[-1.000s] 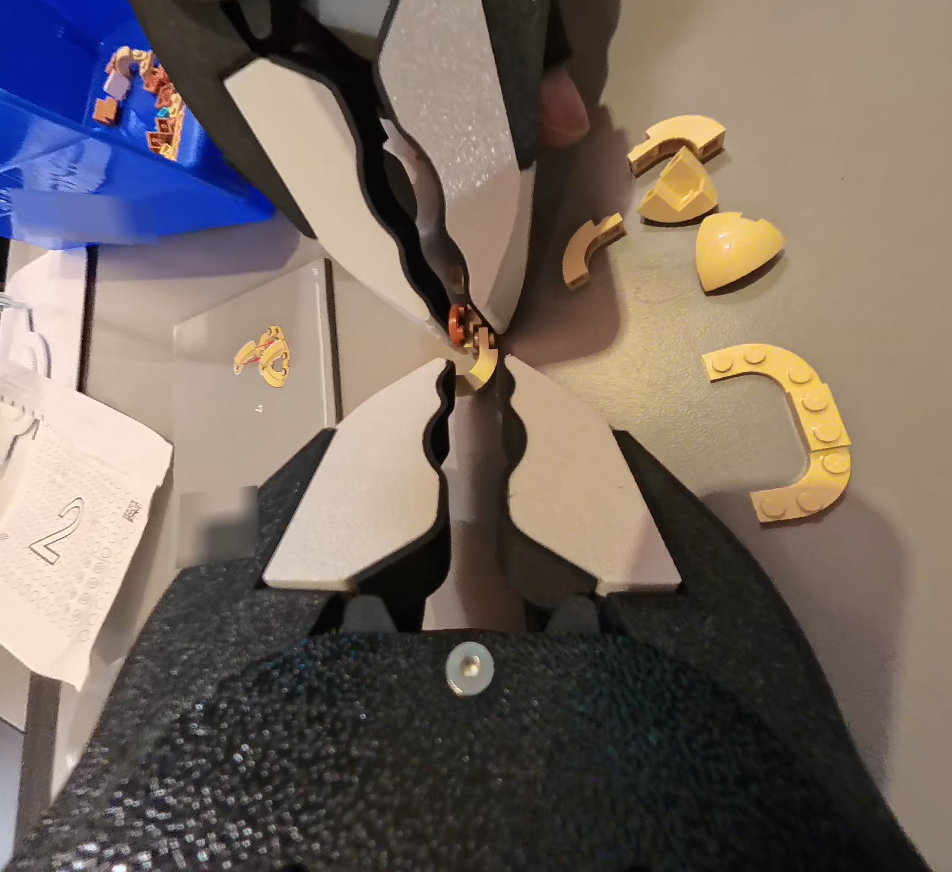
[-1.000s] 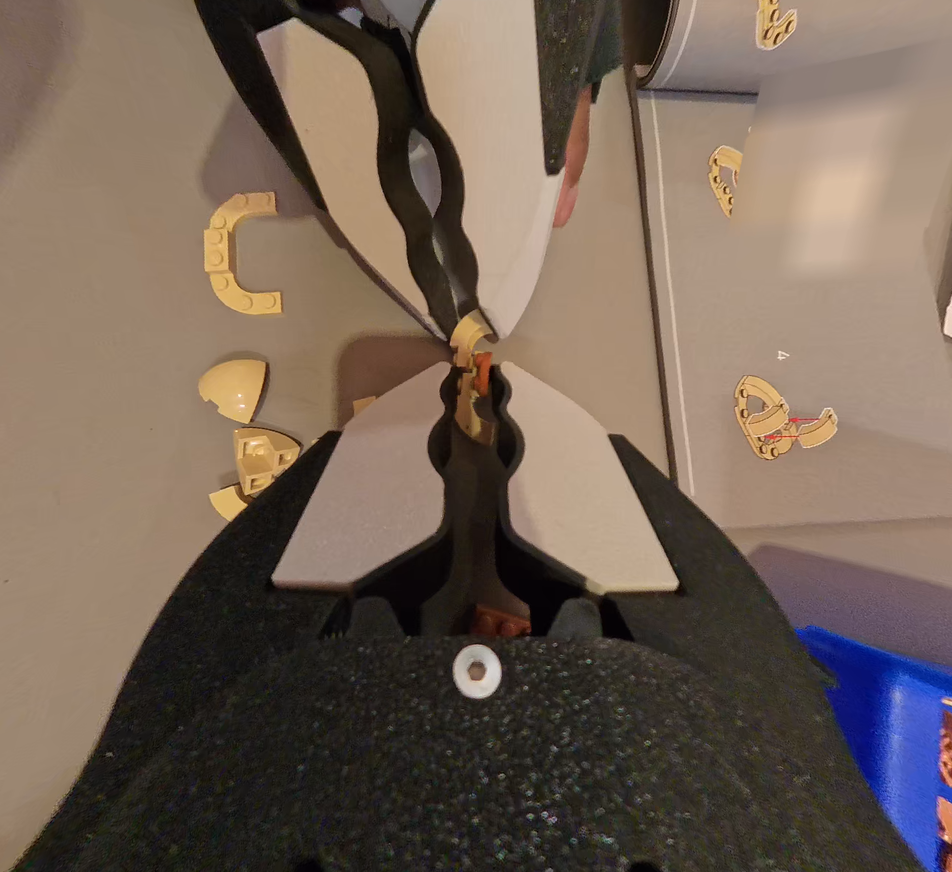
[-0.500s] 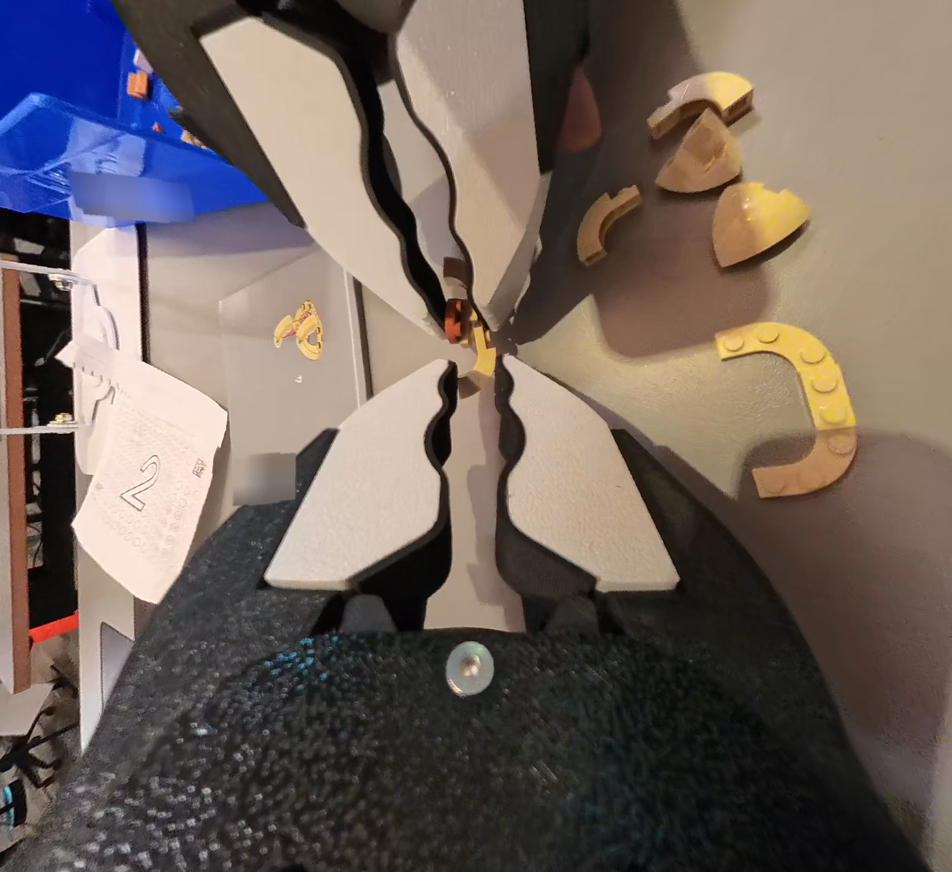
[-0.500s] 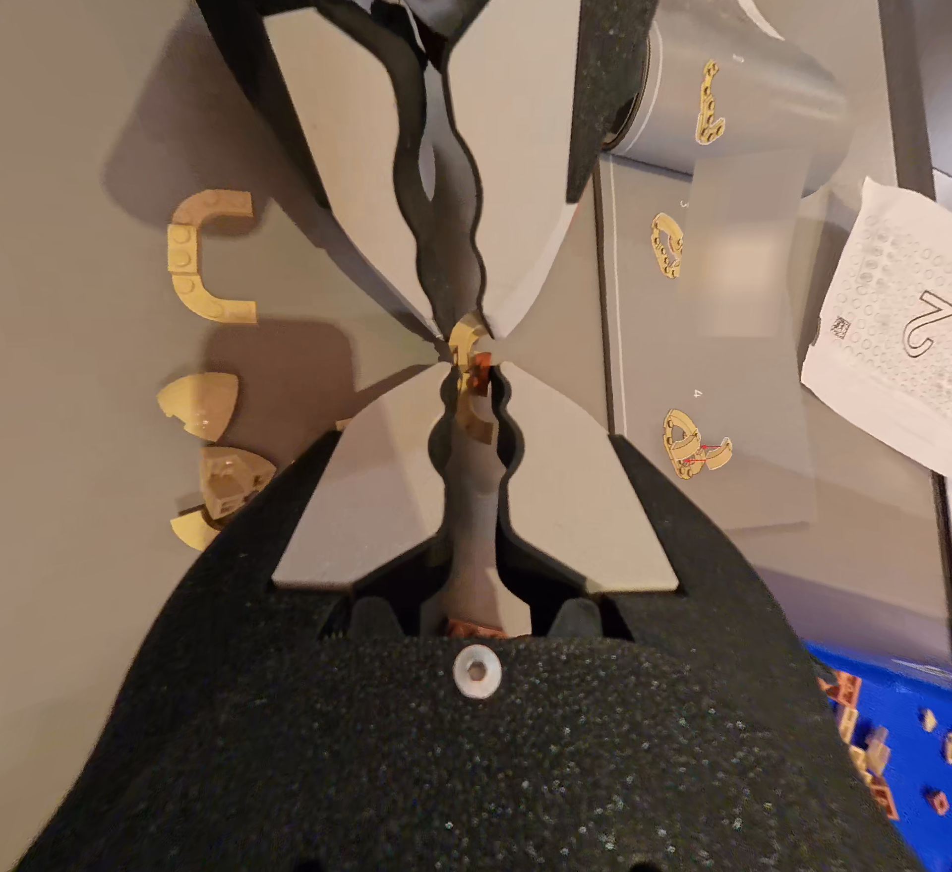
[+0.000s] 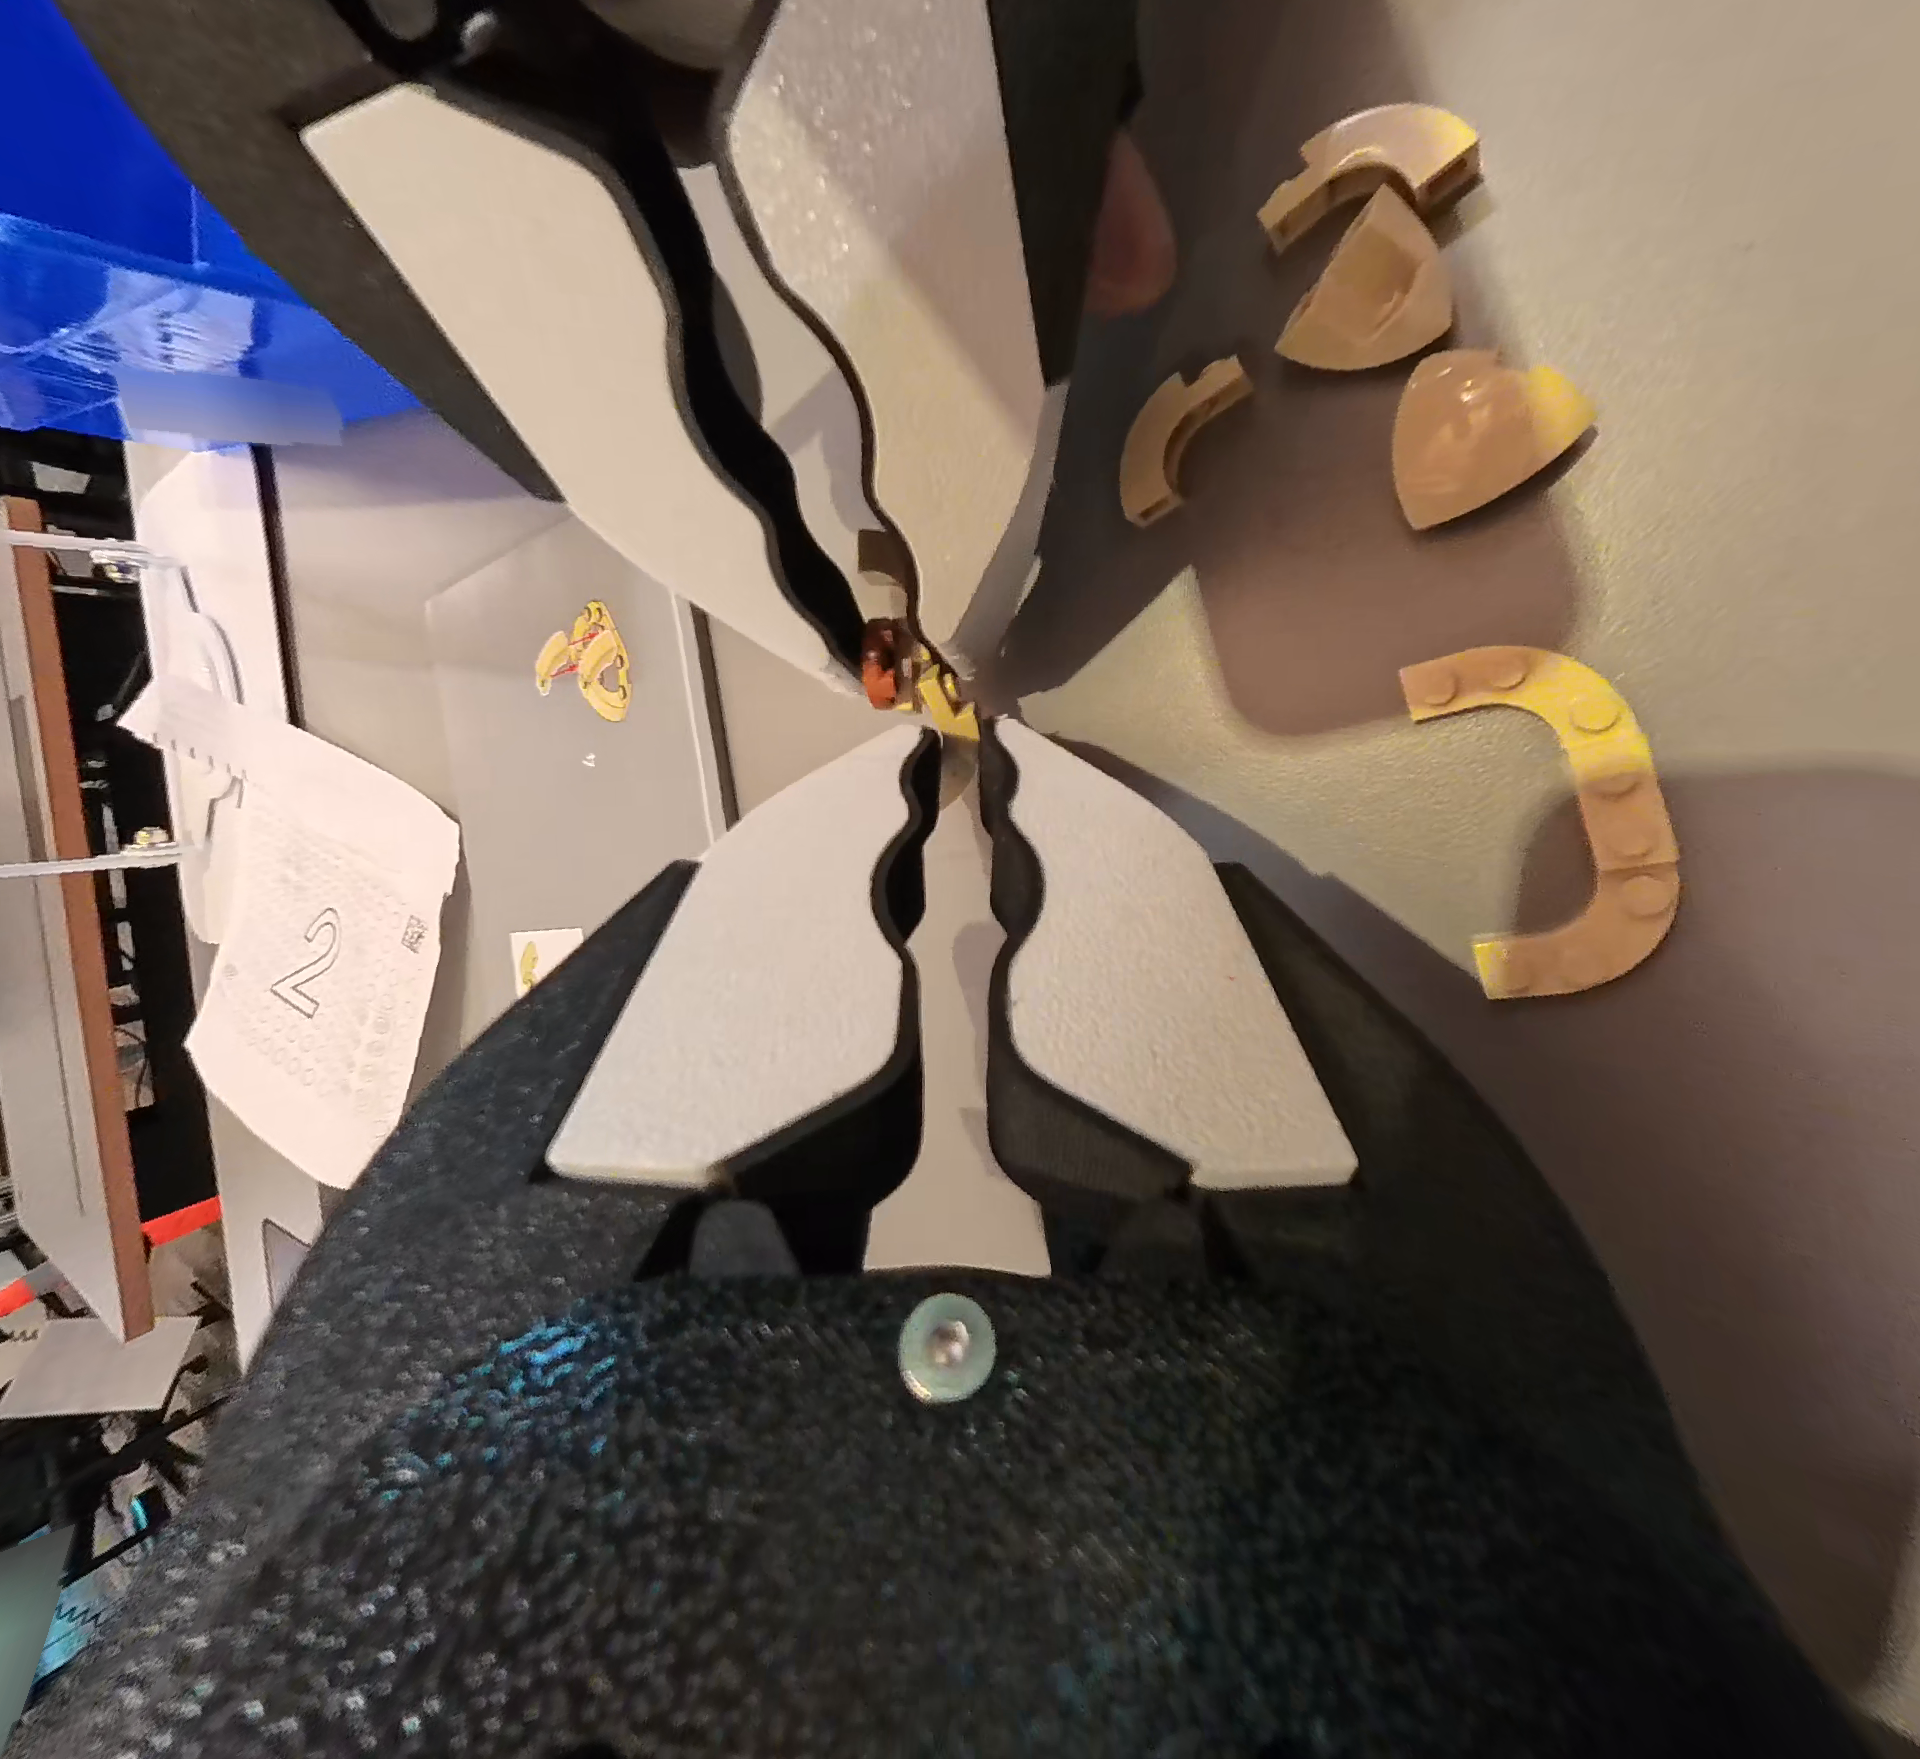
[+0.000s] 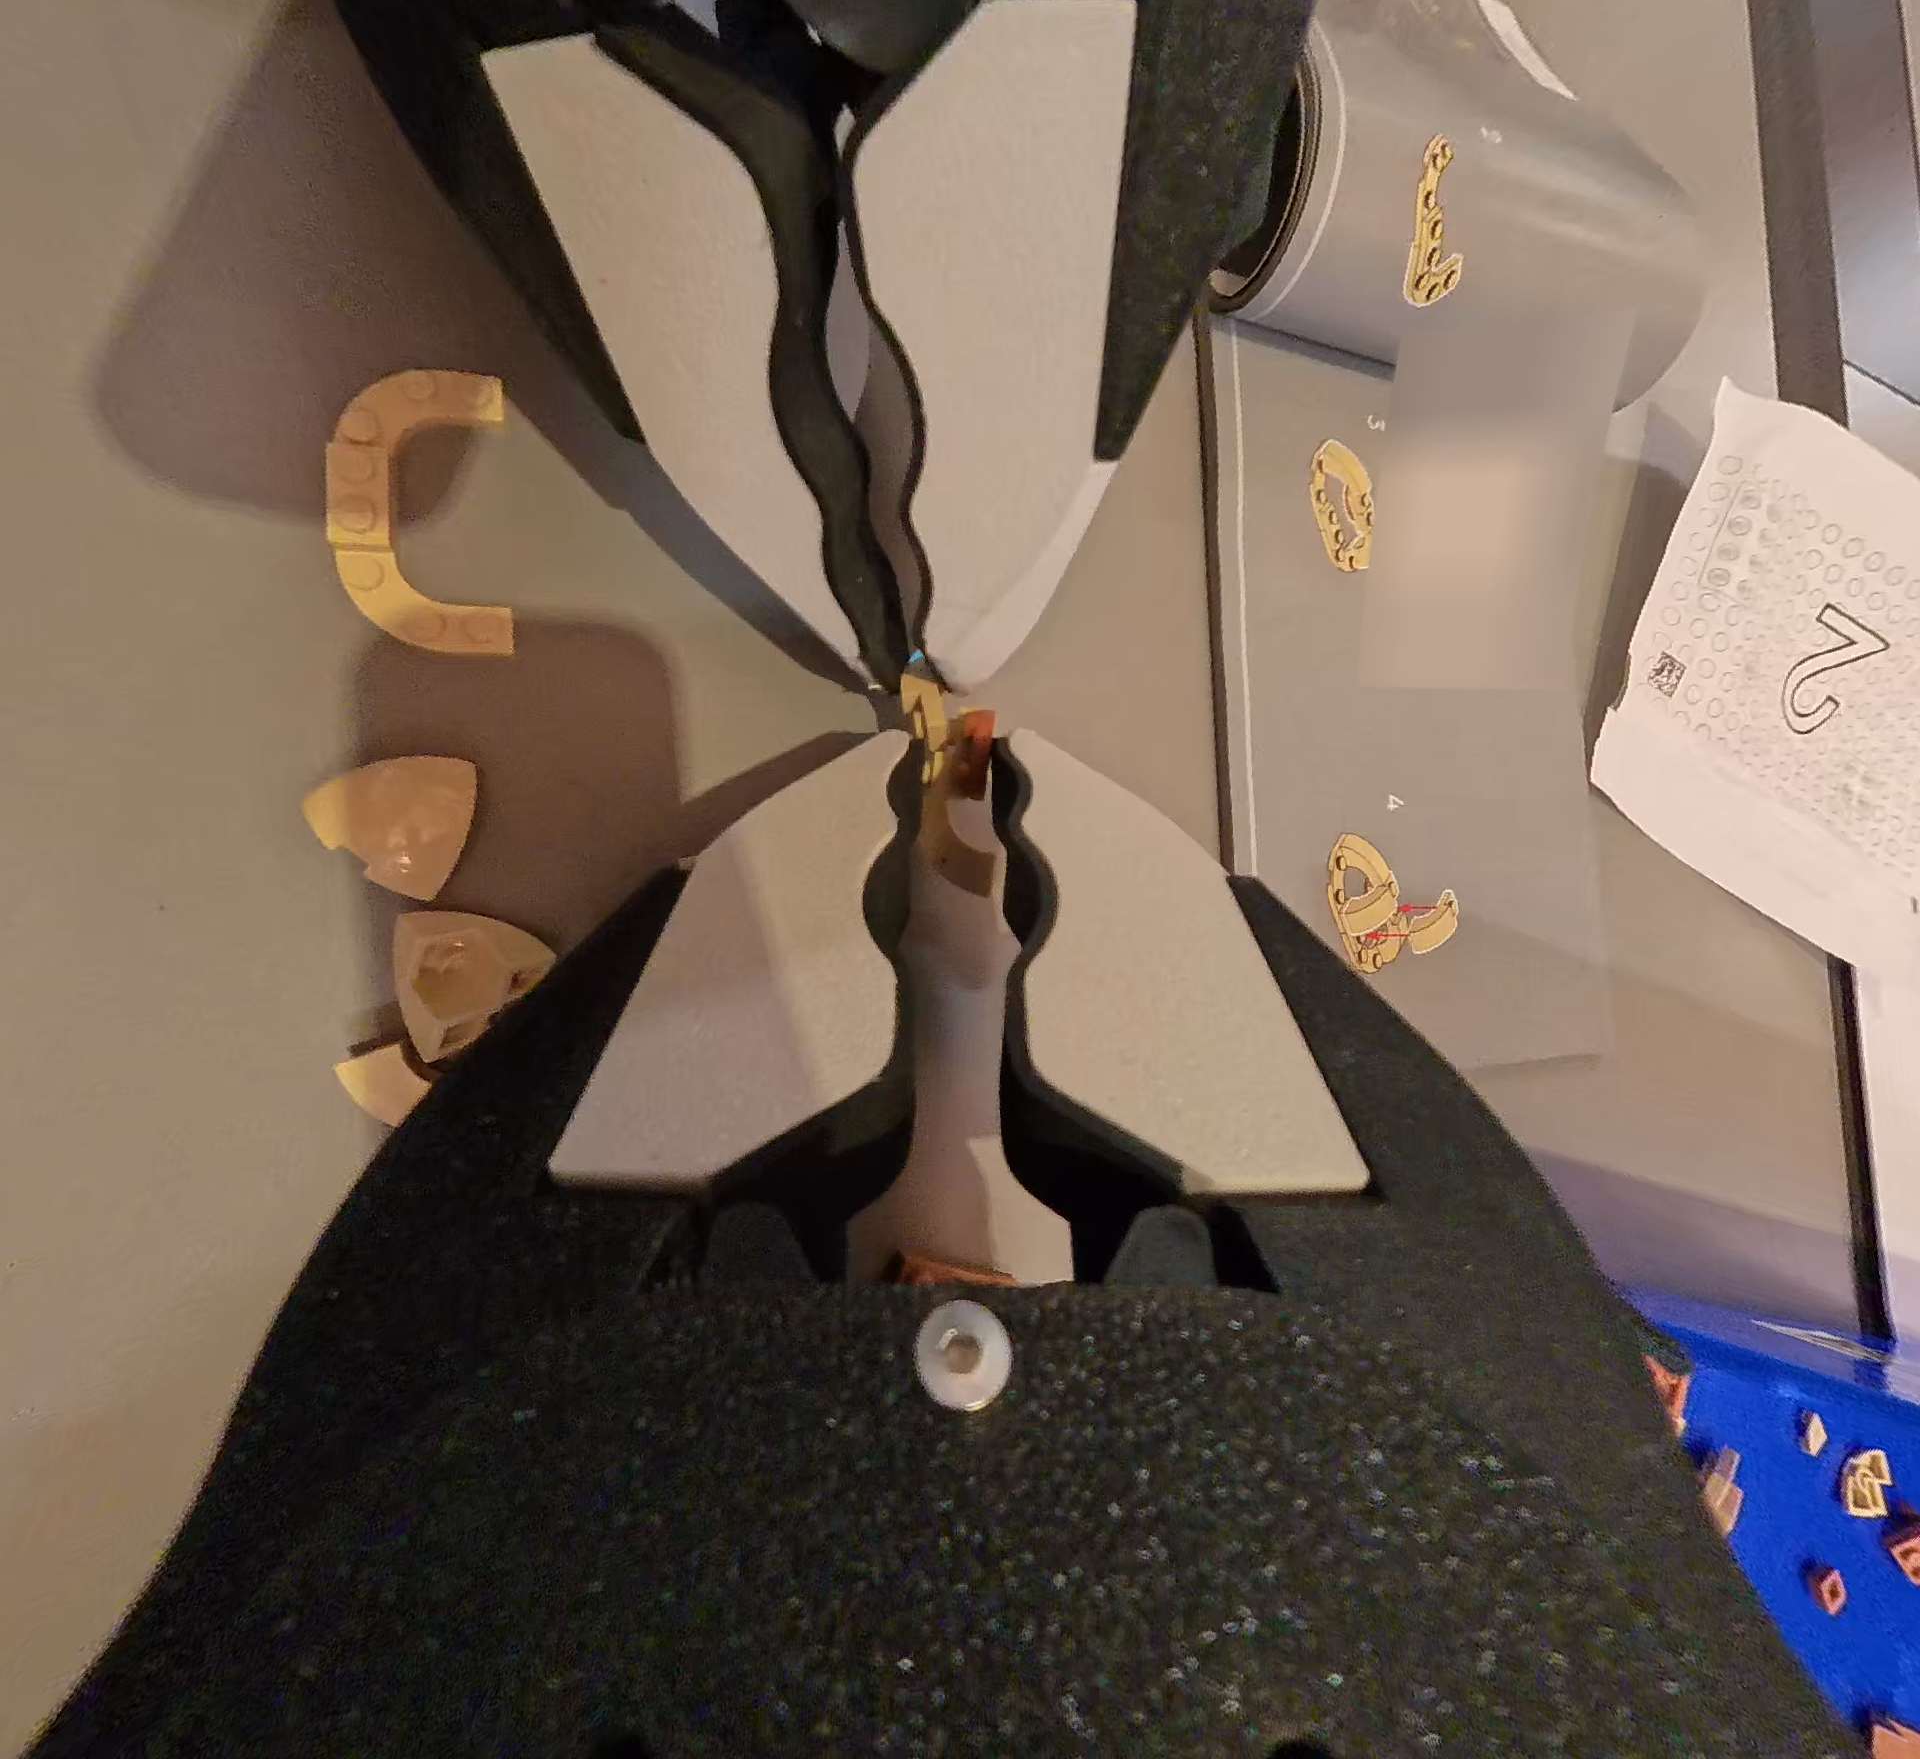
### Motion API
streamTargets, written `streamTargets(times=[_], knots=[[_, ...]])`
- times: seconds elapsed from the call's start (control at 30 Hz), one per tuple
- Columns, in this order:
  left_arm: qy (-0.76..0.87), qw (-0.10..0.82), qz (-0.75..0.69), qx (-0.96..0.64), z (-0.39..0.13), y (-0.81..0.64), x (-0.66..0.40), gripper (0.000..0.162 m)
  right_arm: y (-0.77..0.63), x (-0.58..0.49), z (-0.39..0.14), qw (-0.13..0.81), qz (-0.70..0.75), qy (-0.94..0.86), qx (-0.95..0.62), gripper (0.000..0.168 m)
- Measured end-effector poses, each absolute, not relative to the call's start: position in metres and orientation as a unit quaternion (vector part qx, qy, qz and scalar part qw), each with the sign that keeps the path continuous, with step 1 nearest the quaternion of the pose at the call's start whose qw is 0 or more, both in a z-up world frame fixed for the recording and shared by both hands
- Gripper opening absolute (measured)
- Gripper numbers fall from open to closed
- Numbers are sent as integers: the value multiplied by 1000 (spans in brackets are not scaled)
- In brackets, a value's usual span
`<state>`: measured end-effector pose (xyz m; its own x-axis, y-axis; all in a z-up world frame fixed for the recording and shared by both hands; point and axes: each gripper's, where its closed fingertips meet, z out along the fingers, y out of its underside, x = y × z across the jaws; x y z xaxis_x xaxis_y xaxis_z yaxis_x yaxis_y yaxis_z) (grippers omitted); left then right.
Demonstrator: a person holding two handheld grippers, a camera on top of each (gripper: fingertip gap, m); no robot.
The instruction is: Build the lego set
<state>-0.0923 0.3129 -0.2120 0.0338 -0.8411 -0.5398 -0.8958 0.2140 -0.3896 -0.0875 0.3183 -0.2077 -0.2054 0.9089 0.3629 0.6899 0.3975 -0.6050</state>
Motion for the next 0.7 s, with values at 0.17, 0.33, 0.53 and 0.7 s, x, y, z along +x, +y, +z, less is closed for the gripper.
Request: streamTargets(times=[0.17, 0.33, 0.53, 0.7], knots=[[700, 337, 55, -627, -213, 312, -94, 7, 317, -90, -208, 353, 143, -767, -517, 12], [707, 325, 79, -623, -214, 311, -96, 7, 316, -91, -209, 359, 128, -773, -508, 12], [707, 327, 82, -622, -214, 310, -97, 7, 315, -92, -207, 361, 129, -775, -502, 11], [710, 343, 73, -611, -210, 311, -96, 7, 315, -92, -203, 366, 147, -769, -504, 11]])
